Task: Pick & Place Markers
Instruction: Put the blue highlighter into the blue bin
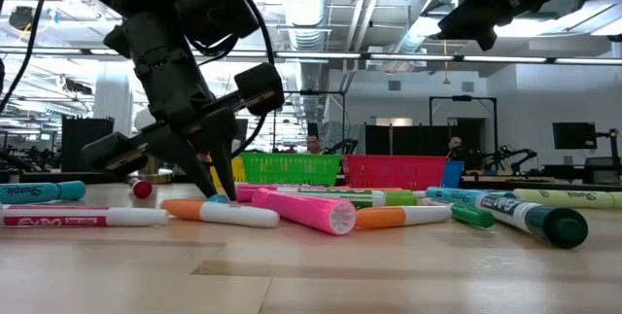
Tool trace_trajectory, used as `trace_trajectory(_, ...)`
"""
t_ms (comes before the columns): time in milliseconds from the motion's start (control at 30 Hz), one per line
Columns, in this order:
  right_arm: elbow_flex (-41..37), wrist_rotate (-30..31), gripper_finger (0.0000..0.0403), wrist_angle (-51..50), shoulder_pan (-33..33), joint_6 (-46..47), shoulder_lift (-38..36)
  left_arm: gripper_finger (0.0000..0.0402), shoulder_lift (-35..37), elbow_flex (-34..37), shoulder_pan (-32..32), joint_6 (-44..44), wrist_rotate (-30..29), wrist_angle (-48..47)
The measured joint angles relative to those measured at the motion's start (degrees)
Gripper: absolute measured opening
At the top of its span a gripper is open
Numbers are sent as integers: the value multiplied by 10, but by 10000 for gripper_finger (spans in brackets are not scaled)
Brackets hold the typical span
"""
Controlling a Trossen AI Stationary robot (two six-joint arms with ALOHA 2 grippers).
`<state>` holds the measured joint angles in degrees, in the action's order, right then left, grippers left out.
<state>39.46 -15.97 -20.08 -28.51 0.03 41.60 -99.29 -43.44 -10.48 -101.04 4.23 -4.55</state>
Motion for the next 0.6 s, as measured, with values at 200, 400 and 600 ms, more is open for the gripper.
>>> trace_trajectory(200,0,-1,117,0,0,0,0,43,-1,0,0,0,-7,0)
trace_trajectory(400,0,-2,117,-1,0,0,0,37,3,1,0,14,-10,0)
trace_trajectory(600,0,-2,117,-5,0,0,0,41,37,5,1,20,-38,-21)
